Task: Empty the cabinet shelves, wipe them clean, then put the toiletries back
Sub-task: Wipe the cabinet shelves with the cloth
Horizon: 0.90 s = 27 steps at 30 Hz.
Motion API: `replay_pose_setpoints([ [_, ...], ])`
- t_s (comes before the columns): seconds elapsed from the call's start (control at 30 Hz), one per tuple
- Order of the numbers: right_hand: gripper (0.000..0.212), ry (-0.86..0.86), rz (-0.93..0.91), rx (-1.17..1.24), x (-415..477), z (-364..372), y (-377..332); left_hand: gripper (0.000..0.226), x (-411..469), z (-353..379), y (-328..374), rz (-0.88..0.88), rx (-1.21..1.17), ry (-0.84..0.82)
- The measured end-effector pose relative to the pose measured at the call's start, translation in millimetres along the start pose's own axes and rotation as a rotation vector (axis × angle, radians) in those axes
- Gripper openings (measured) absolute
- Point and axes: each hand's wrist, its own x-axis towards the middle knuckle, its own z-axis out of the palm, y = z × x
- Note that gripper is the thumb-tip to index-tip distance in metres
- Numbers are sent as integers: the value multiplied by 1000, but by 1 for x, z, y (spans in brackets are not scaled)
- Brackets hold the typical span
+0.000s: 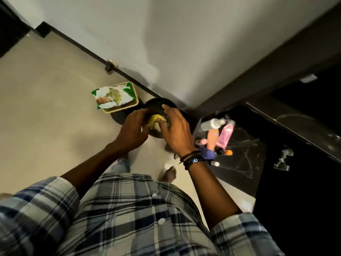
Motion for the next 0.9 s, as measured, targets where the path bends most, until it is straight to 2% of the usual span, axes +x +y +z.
replay_pose_setpoints([
  [0.17,44,-150,120,-10,65,79,-25,60,26,-45,-69,-156,0,2],
  [0.33,36,-256,159,-17,133,167,-4,52,67,-63,-144,-271,20,60],
  [0.57,44,-515,189,17,199,285,49,54,123,-32,-237,-347,-43,9],
  [0.9,51,-612,114,-70,265,367,85,53,172,7,-298,-447,-156,52],
])
